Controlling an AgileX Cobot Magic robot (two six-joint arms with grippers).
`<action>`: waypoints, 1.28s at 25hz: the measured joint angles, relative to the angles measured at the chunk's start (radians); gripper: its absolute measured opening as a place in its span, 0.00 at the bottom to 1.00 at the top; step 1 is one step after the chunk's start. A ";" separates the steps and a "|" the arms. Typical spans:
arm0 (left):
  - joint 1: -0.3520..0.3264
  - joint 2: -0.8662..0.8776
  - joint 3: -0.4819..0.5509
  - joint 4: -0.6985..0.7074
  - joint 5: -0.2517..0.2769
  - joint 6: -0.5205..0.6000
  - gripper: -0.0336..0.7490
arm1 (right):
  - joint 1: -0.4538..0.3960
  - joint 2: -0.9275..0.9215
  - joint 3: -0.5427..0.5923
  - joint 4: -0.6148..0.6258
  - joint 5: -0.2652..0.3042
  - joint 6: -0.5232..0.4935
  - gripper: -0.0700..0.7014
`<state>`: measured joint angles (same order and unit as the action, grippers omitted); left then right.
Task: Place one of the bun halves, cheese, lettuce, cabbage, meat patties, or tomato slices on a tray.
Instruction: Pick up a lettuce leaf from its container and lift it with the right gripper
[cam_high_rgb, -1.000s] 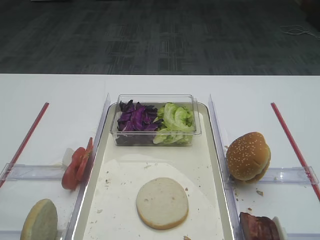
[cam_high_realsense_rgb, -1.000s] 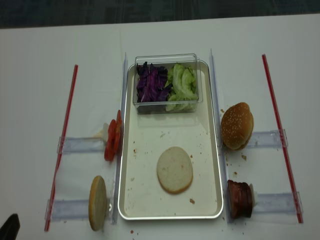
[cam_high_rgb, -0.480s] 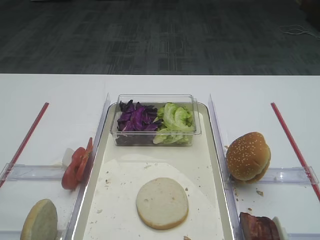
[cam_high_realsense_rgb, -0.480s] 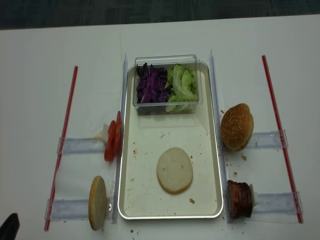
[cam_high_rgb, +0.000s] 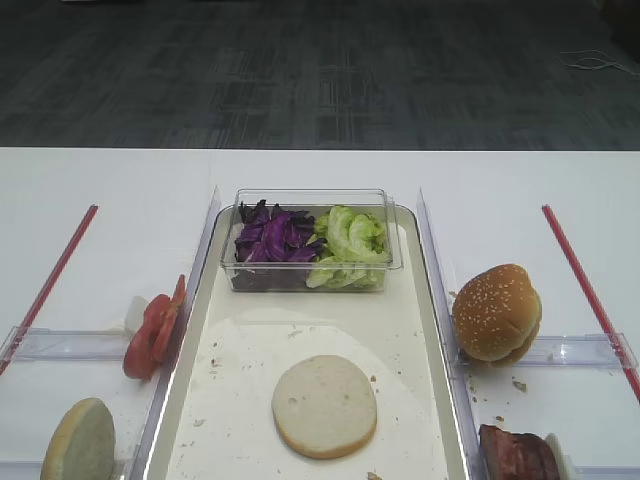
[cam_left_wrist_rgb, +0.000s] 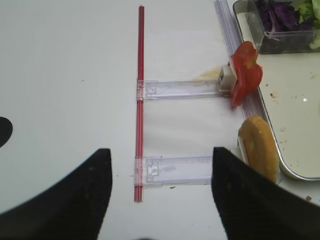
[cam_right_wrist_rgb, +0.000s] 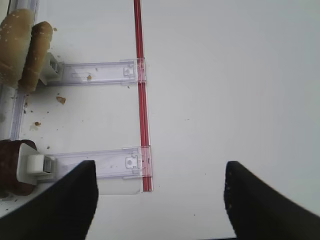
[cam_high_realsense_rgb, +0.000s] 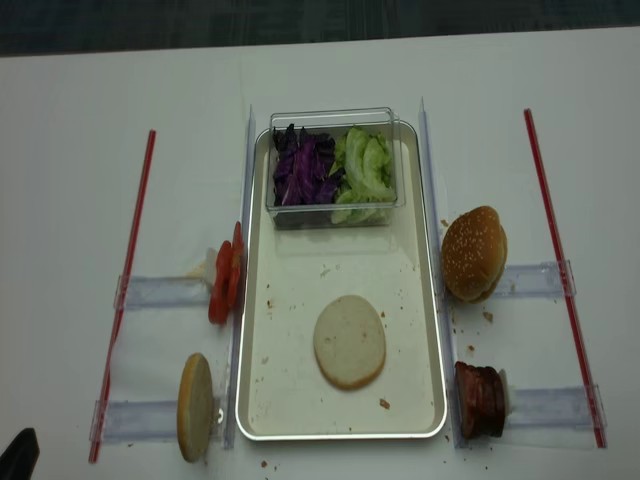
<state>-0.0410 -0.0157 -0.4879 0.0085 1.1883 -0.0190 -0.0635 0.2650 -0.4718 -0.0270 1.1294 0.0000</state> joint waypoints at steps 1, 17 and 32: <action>0.000 0.000 0.000 0.000 0.000 0.000 0.57 | 0.000 0.010 0.000 0.000 0.000 0.000 0.78; 0.000 0.000 0.000 0.000 0.000 -0.002 0.57 | 0.000 0.248 -0.025 0.003 0.025 0.011 0.74; 0.000 0.000 0.000 0.001 0.000 -0.002 0.57 | 0.000 0.616 -0.184 0.027 0.064 -0.010 0.70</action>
<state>-0.0410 -0.0157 -0.4879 0.0091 1.1883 -0.0209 -0.0635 0.8814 -0.6559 0.0000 1.1935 -0.0097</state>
